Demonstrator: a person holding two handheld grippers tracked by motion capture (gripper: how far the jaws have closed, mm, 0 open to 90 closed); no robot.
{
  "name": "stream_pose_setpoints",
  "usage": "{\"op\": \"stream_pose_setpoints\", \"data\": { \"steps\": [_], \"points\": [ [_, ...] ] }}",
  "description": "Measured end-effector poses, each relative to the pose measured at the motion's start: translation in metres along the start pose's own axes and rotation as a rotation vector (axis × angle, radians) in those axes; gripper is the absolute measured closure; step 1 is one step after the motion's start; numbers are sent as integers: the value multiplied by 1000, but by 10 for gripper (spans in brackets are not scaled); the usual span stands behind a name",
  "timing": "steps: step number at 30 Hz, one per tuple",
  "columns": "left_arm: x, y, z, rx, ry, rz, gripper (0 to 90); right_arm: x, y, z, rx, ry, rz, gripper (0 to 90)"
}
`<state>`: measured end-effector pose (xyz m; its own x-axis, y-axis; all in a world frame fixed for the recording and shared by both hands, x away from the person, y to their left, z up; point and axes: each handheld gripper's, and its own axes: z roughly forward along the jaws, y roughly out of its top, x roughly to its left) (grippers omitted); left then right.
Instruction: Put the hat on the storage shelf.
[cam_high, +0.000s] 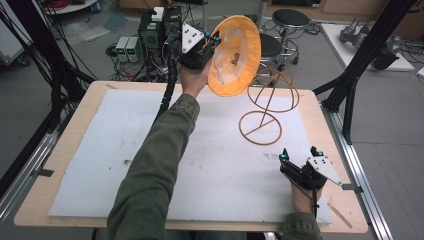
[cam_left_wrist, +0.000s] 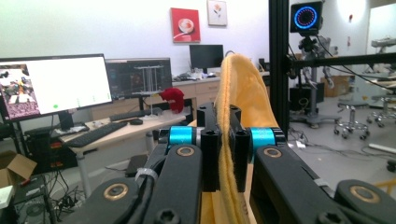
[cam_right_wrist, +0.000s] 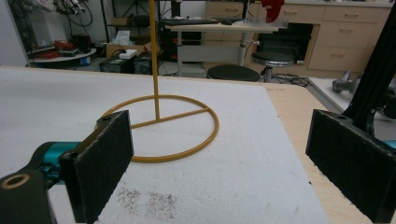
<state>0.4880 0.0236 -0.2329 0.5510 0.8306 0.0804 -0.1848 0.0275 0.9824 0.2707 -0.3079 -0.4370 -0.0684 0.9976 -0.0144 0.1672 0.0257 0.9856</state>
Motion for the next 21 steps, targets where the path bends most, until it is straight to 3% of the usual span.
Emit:
{"op": "stream_pose_setpoints", "data": {
  "steps": [4,9,16,18,21],
  "points": [
    [-13,3,11,4,-9,11,868,1,0,0,-2,2,-7,64],
    [-30,6,19,-10,-59,25,867,0,0,0,1,8,4,64],
    [-49,12,22,-37,-117,7,867,-1,0,0,3,9,8,65],
    [-54,12,23,-35,-160,-26,867,-1,0,0,2,11,9,64],
    [-65,10,25,-38,-185,-9,867,0,0,1,5,18,15,64]
  ]
}}
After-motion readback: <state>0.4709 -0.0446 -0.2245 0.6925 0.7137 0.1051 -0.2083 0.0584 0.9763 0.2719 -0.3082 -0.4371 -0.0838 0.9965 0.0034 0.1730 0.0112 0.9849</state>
